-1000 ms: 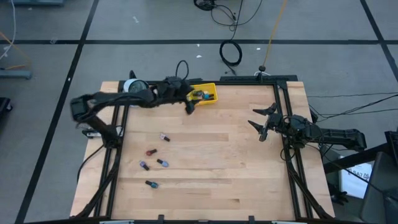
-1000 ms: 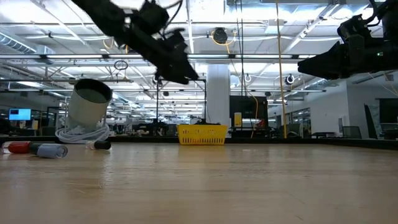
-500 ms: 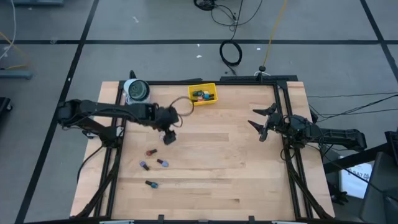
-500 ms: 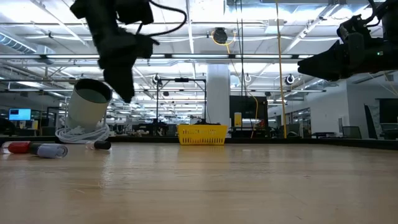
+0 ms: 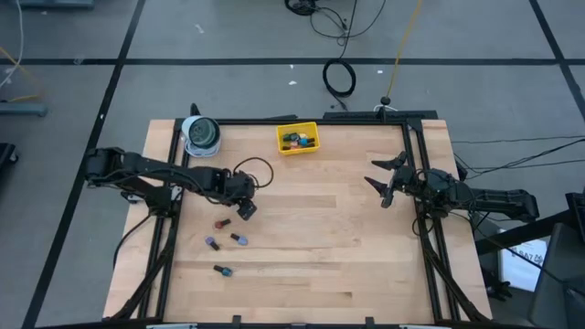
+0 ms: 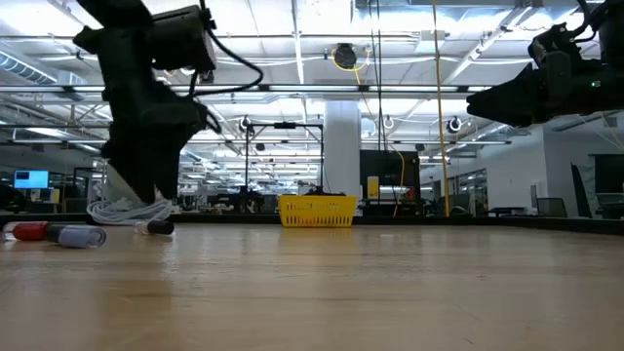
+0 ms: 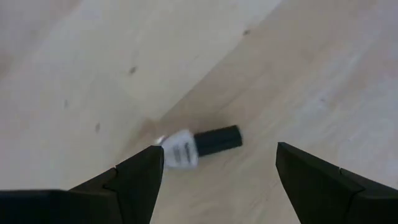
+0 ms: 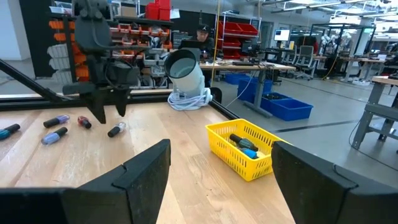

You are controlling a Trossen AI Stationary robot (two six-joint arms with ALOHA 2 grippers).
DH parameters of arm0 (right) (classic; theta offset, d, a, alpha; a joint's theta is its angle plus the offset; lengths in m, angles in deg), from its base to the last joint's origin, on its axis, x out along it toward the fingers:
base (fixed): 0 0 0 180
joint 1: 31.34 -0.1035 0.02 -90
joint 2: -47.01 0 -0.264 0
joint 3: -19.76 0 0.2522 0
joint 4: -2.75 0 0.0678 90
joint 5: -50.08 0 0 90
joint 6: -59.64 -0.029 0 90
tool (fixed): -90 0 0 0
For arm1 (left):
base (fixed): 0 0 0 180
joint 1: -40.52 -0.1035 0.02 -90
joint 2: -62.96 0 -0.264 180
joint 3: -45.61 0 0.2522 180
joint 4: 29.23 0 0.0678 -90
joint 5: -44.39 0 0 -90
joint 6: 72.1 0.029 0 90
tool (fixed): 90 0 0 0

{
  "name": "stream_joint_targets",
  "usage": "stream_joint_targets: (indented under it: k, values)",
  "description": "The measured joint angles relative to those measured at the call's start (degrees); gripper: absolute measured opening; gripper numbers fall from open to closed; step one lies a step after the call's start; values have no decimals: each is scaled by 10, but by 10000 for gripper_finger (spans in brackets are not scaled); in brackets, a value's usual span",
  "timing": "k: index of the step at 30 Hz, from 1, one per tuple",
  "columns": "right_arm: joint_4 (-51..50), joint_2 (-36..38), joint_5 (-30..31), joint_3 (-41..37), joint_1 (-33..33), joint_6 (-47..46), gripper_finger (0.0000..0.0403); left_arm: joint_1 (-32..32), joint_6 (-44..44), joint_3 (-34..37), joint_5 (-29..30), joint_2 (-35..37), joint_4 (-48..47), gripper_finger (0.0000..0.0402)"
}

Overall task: Pick & Place Nail Polish
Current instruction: Put the white nail polish bottle into the yellow bin

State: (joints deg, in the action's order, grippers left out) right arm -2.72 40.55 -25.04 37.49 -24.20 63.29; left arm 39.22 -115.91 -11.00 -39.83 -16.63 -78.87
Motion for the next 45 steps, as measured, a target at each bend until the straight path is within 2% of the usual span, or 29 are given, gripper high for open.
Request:
stream_joint_targets:
  k: [3,7,14,22,31,45]
  values:
    - [0,0,0,0,0,0,267,-2,-77,14,-24,0,-5,294]
    - [0,0,0,0,0,0,267,-1,-121,22,-41,0,-1,283]
    - [0,0,0,0,0,0,267,-2,-129,23,-30,0,38,266]
    - [0,0,0,0,0,-15,267,13,-178,23,-30,0,13,255]
    - [0,0,0,0,0,-15,267,21,-189,23,7,0,16,249]
    - [0,0,0,0,0,-15,267,22,-196,23,17,-1,16,232]
